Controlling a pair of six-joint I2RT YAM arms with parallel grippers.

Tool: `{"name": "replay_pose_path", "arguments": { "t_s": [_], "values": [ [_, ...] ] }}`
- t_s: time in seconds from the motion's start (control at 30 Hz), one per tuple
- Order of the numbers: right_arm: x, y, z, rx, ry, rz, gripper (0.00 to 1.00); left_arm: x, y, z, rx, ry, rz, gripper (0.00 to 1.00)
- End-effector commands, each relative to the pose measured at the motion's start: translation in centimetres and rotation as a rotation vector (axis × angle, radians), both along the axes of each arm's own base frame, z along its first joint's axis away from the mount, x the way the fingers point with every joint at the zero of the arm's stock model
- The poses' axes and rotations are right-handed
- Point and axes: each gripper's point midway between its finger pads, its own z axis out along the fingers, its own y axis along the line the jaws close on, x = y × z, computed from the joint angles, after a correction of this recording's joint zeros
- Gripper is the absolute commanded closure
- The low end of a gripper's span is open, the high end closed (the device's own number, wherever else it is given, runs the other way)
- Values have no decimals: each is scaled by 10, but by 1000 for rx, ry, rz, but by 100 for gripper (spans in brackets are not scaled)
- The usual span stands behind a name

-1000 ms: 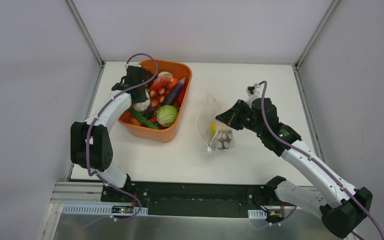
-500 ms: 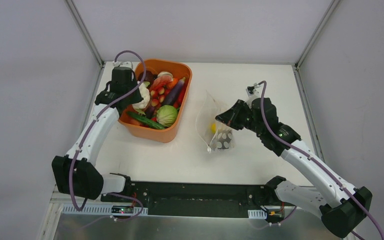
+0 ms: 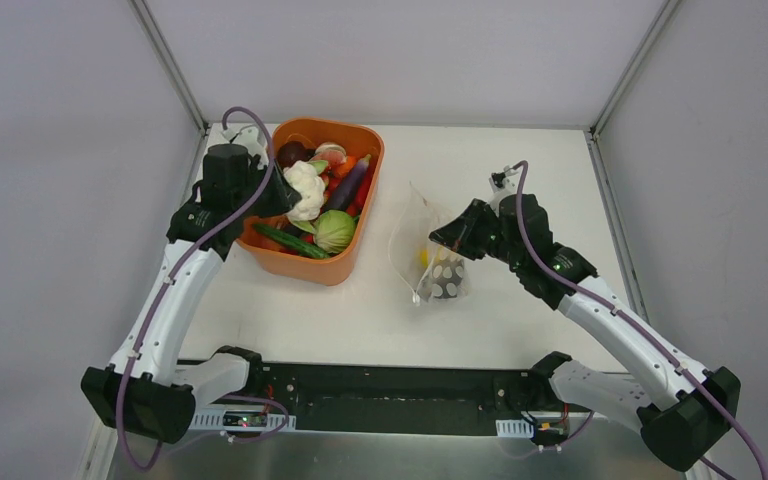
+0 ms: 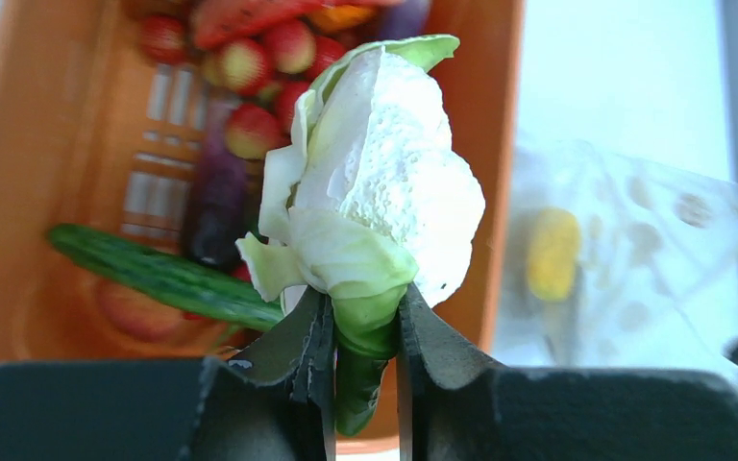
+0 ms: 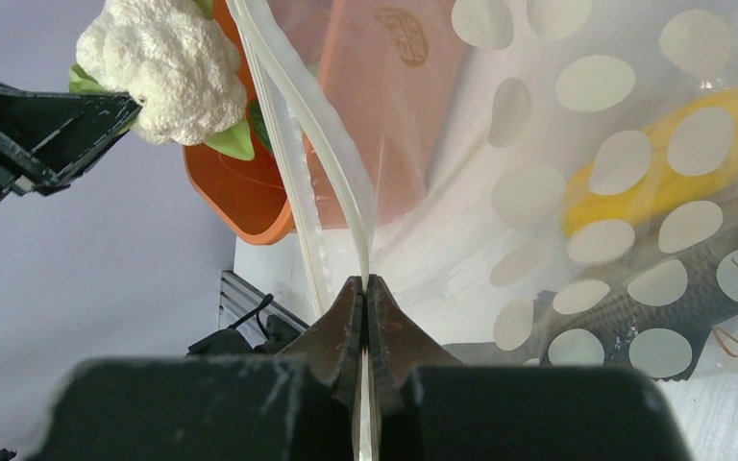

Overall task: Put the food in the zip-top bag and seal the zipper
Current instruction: Pick up the fake vegetable from the bin, then place the fake vegetable in the zipper food storage bag.

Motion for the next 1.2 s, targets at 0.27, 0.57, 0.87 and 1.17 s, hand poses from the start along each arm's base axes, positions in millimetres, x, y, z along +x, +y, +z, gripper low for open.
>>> {"name": "replay_pose_path", "arguments": {
  "t_s": [0.27, 0.57, 0.87, 1.17],
  "values": [
    [11, 5, 24, 75, -55, -30, 100, -64, -108, 104, -494, -258, -305, 100],
    [15, -2, 22, 74, -62, -79, 100, -75, -147, 105, -670, -268, -372, 100],
    [16, -11, 25, 74, -79, -124, 100, -83, -174, 97, -800, -278, -405, 100],
    [16, -9, 27, 86, -68, -124, 100, -96, -196, 84, -790, -316, -478, 100]
  ]
}}
